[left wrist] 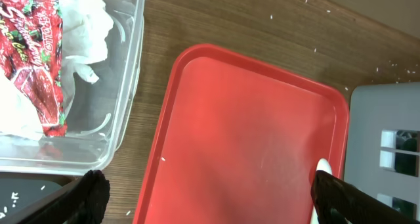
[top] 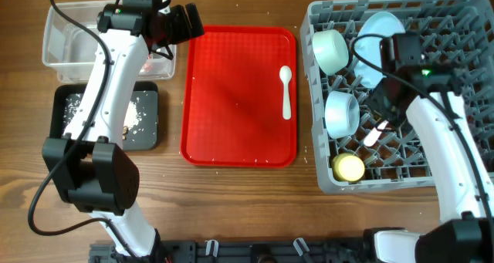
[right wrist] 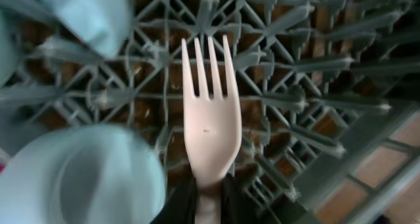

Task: Sort waste into correct bins and load items into the dishwasher rack
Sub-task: 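Move the right gripper back to the white spoon on the red tray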

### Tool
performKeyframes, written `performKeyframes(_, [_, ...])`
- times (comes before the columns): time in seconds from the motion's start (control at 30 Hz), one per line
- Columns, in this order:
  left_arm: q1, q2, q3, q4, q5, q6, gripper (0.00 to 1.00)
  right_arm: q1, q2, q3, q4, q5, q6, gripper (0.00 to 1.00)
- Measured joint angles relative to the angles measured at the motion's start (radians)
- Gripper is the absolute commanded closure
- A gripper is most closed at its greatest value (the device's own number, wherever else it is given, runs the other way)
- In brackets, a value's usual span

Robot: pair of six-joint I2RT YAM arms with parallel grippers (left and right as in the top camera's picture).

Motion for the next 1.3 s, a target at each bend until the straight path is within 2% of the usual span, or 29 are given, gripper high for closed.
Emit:
performKeyframes(0.07, [0.0,0.0,0.0,0.0,0.0,0.0,0.0,-0.009,0.0,-0.071,0.061,-0.003,0.006,0.93])
performKeyframes(0.17, [0.0,0.0,0.0,0.0,0.0,0.0,0.0,-0.009,0.0,-0.142,0.149,-0.011,0.011,0.69])
performKeyframes(0.3, [0.0,0.0,0.0,0.0,0.0,0.0,0.0,-0.009,0.0,-0.147,0.204,-0.006,0.014,0.61])
performKeyframes(0.5, [0.0,0.0,0.0,0.0,0.0,0.0,0.0,-0.01,0.0,-0.107,0.201,-0.018,-0.032,0.57])
performKeyframes(0.67, [0.0,0.0,0.0,0.0,0.0,0.0,0.0,-0.001,-0.074,0.084,0.199,-0.114,-0.16,0.56])
performKeyframes(0.73, [0.0,0.0,0.0,0.0,0.0,0.0,0.0,0.033,-0.117,0.119,0.232,-0.165,-0.189,0.55])
performKeyframes(0.83, [0.0,0.0,0.0,0.0,0.0,0.0,0.0,0.157,-0.124,0.134,0.293,-0.233,-0.213,0.53])
performKeyframes(0.9, [0.0,0.0,0.0,0.0,0.0,0.0,0.0,0.254,-0.08,0.134,0.367,-0.251,-0.216,0.53])
performKeyframes(1.0, [0.0,0.0,0.0,0.001,0.0,0.0,0.0,0.381,0.044,0.184,0.387,-0.275,-0.216,0.53])
performKeyframes(1.3, [0.0,0.0,0.0,0.0,0.0,0.0,0.0,0.519,0.344,0.479,0.298,-0.282,-0.243,0.52])
